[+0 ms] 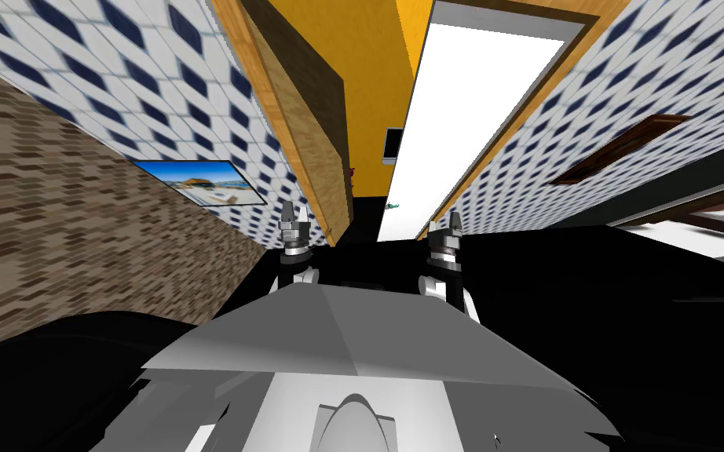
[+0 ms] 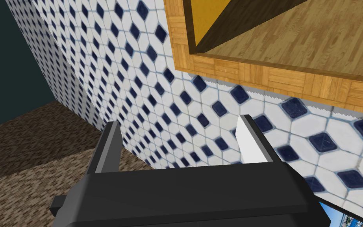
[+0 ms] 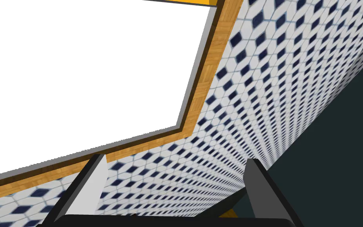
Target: Push the door open
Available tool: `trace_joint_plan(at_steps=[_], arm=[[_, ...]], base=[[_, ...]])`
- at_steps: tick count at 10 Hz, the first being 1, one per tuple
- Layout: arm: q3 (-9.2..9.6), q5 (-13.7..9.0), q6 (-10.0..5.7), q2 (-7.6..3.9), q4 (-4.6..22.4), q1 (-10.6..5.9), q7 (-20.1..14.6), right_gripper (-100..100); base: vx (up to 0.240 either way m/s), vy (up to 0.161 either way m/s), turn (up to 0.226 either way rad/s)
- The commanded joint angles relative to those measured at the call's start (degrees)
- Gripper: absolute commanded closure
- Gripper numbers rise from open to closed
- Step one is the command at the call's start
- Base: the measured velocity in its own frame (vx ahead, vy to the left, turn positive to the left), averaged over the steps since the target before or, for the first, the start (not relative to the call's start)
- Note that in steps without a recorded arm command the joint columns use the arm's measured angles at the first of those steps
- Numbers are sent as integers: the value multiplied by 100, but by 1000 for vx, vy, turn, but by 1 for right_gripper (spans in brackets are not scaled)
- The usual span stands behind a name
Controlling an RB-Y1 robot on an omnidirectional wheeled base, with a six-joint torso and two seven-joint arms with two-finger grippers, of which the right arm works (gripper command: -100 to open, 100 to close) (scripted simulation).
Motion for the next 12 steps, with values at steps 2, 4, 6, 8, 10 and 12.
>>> trace_joint_plan(at_steps=[2, 4, 6, 8, 10, 12], arm=[[24, -6, -78, -39, 247, -57, 21, -100], [47, -12, -155, -73, 489, -113, 42, -100], [77, -20, -253, -110, 801, -185, 68, -100], [101, -26, -331, -136, 1047, -242, 89, -100], [127, -32, -416, -160, 1316, -303, 112, -100], [154, -40, -507, -184, 1602, -370, 137, -100]], base=[[118, -16, 30], [165, -53, 29], [135, -57, 40], [102, -49, 31], [82, -41, 32], [99, -41, 34]])
